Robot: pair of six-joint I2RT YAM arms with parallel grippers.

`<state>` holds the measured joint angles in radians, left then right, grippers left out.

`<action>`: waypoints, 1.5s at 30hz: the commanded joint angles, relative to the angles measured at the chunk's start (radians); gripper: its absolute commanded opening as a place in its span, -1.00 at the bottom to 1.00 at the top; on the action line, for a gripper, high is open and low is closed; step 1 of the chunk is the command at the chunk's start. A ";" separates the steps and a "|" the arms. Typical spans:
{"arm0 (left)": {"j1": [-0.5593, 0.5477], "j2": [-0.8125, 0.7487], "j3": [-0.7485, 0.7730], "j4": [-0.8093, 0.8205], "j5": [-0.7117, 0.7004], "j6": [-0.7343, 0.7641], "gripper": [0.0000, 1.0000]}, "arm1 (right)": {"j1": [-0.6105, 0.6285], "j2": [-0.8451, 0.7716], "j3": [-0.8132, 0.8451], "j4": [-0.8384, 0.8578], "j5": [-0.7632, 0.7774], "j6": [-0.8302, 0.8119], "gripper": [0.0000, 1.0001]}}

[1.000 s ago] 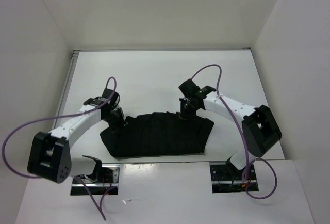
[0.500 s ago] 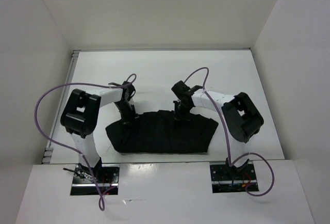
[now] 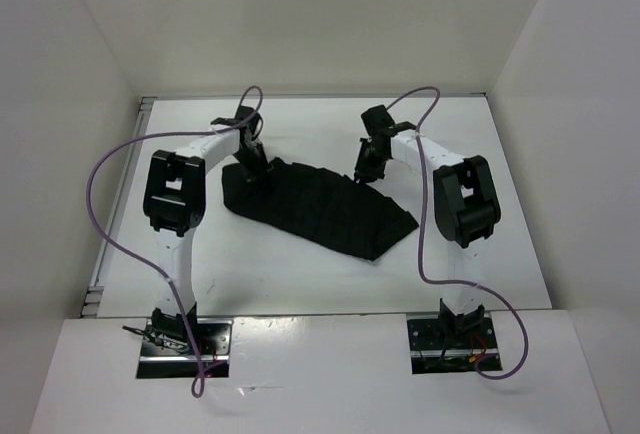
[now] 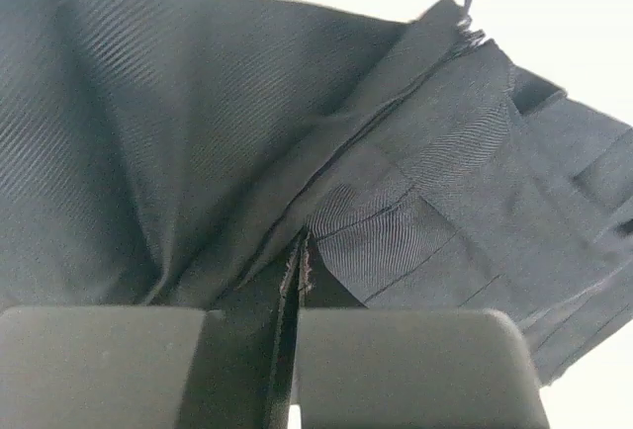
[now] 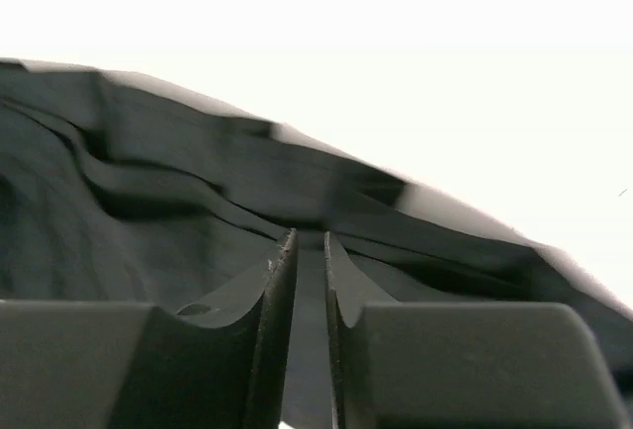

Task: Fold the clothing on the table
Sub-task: Fold the skirt

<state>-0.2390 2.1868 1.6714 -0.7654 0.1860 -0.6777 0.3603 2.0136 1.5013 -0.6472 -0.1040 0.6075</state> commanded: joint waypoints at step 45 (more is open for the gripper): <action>0.458 -0.176 -0.361 0.425 0.229 0.244 0.67 | -0.012 -0.513 -0.492 0.118 -0.158 0.134 0.51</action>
<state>0.1928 1.9636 1.3415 -0.3946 0.2287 -0.4675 0.3527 1.5261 1.0187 -0.5632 -0.2523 0.7597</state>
